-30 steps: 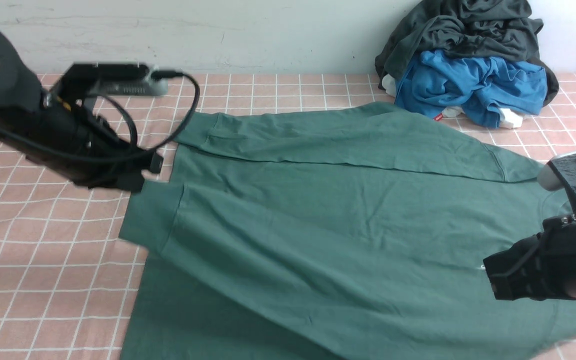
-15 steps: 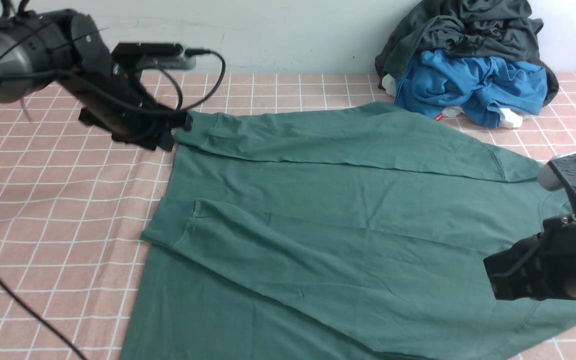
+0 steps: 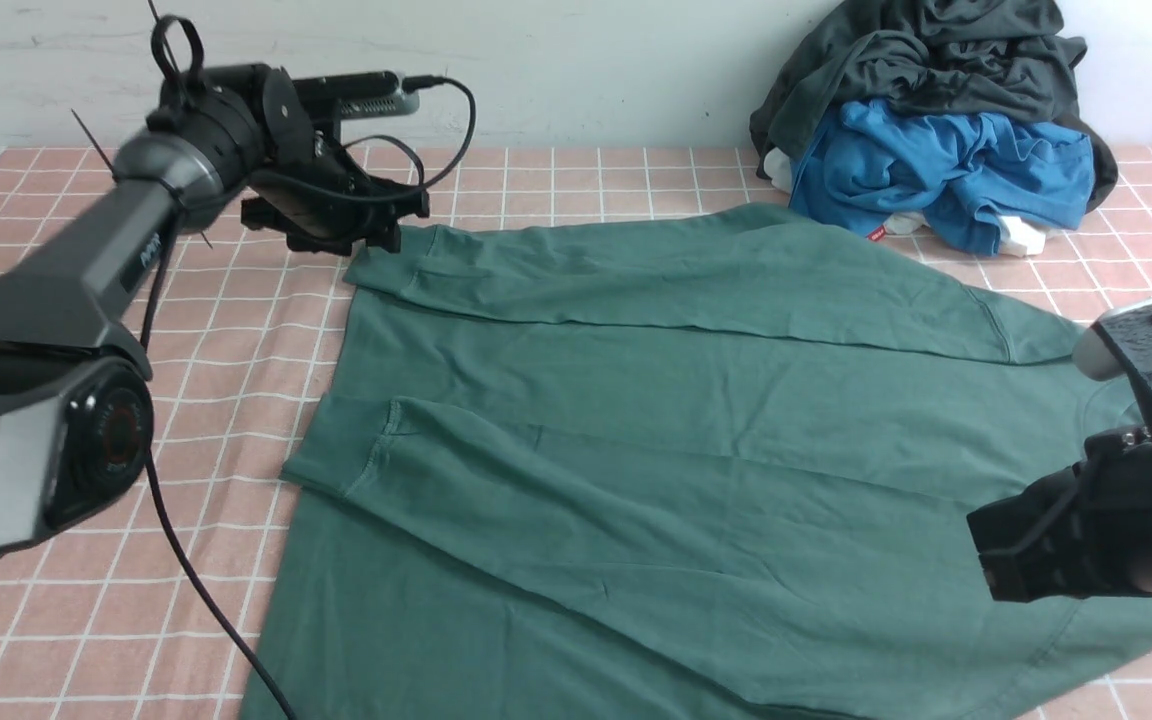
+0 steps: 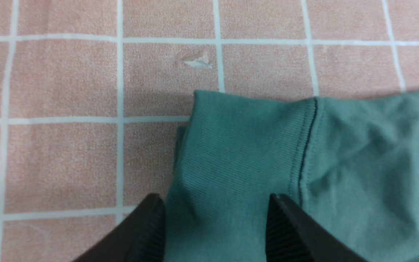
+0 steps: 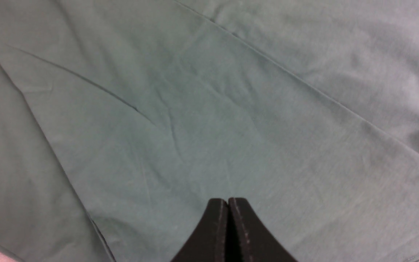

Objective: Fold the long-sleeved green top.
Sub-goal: Use the left arm to clamp the cuff farthest from it

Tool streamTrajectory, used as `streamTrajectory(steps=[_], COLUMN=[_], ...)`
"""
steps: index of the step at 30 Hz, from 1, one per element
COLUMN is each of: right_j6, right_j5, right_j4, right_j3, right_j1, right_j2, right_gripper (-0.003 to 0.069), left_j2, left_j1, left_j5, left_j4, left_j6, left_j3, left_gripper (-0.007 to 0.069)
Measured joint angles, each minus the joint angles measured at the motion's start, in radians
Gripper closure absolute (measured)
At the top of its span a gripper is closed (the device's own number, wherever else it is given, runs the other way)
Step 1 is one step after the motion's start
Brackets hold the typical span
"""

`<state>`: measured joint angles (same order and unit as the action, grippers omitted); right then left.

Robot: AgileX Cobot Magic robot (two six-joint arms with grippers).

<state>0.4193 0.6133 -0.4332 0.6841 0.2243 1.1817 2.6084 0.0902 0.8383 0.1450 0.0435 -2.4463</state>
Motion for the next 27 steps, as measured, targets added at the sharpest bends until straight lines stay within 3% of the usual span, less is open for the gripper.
streamTrajectory(steps=[4,11,15,21,27], right_j6=[0.000,0.003,0.005,0.020,0.022], right_j5=[-0.010,-0.018,-0.018,-0.019,-0.032], right_j4=[0.003,0.003,0.003,0.003,0.003], right_j3=[0.000,0.000,0.000,0.000,0.000], right_j1=[0.000,0.000,0.000,0.000,0.000], right_j2=[0.000,0.000,0.000,0.000,0.014], right_gripper=[0.0669,0.0669,0.0669,0.0669,0.0669], left_j2=[0.025,0.022,-0.009,-0.035,0.011], left_j1=[0.000,0.000,0.000,-0.004,-0.013], left_j5=[0.001,0.013,0.043,0.017,-0.008], left_j4=[-0.008,-0.056,-0.059,-0.063,-0.051], left_j6=[0.007,0.011,0.009,-0.025,-0.051], left_j3=[-0.016,-0.017,-0.017,-0.025,-0.027], left_gripper=[0.0313,0.0599,0.0626,0.0592,0.0330])
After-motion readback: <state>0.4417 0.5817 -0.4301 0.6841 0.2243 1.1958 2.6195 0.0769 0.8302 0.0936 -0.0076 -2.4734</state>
